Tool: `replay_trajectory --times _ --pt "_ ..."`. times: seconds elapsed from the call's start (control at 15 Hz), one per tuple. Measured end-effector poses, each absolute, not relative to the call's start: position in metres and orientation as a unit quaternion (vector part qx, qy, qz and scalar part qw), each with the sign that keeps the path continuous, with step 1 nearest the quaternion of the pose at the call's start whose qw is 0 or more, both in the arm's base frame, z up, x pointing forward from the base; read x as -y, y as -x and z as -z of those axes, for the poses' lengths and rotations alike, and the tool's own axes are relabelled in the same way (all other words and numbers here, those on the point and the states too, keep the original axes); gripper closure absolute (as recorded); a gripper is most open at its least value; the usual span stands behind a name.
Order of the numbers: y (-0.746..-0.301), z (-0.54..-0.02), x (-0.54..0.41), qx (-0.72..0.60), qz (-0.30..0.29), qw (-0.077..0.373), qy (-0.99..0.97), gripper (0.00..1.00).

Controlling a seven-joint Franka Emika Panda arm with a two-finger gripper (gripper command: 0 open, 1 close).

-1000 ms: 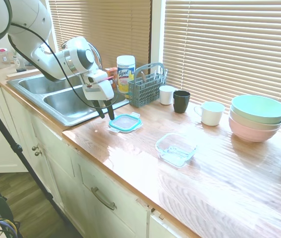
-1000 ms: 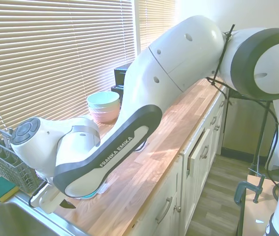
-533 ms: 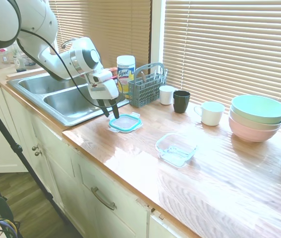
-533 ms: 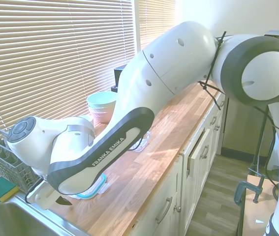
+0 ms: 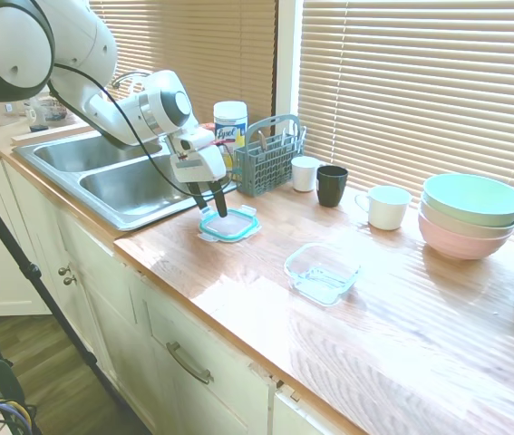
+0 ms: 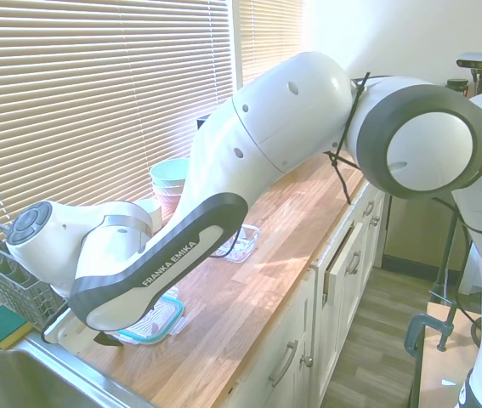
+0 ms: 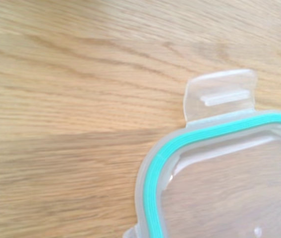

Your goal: Cover the lid of the food container

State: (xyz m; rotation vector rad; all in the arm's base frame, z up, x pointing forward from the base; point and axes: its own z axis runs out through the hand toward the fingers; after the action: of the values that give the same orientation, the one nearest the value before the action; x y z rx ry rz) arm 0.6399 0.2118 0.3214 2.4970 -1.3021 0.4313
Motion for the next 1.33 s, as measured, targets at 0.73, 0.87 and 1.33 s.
replay_trajectory --times 0.73,0.87,1.33 --pt "-0.649 -0.319 -0.210 0.448 -0.149 0.173 -0.864 1.00" --pt "-0.648 -0.317 -0.209 0.447 -0.148 0.180 -0.864 1.00" --pt "-0.643 -0.310 -0.216 0.439 -0.144 0.193 -0.865 1.00"
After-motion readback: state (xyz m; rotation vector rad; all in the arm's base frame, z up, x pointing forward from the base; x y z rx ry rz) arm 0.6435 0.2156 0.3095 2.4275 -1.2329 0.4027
